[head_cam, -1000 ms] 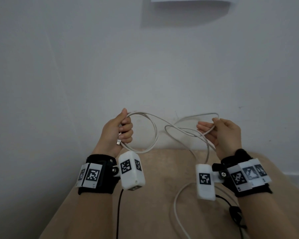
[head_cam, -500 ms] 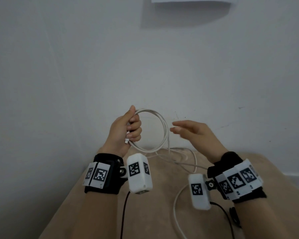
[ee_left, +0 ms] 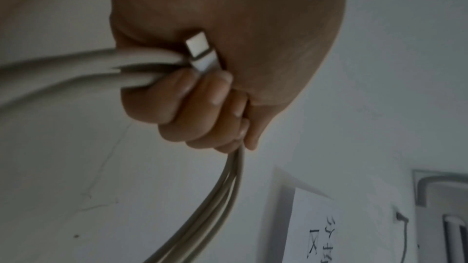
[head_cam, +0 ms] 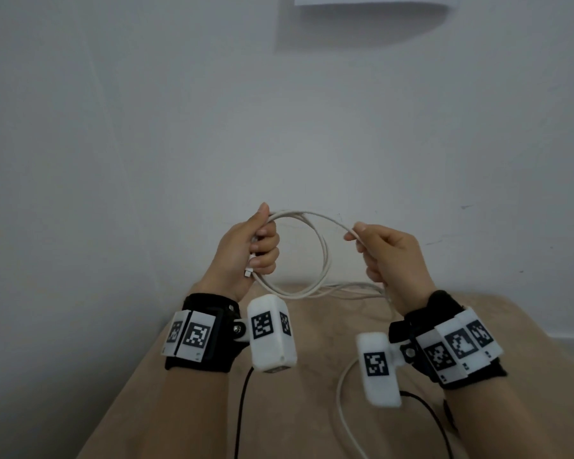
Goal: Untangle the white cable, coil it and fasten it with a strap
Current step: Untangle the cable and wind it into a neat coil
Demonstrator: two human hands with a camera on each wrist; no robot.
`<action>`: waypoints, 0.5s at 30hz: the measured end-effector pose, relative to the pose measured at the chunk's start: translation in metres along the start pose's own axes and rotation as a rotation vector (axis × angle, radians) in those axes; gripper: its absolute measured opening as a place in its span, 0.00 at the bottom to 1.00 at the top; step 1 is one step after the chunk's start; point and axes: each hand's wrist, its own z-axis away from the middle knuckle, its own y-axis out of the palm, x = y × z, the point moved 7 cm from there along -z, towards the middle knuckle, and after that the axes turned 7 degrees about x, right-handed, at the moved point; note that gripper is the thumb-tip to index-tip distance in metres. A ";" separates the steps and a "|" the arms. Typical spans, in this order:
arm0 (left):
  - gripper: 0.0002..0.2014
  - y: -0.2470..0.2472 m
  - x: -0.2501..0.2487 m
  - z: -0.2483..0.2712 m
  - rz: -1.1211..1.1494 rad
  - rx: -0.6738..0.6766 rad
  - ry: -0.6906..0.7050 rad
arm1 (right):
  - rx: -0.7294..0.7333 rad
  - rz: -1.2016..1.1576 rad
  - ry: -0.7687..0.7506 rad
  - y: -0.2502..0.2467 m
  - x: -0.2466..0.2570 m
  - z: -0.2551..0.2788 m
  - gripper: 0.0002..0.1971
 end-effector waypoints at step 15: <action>0.23 0.012 0.009 -0.007 0.041 0.016 -0.048 | 0.129 0.145 0.013 0.020 0.001 0.001 0.11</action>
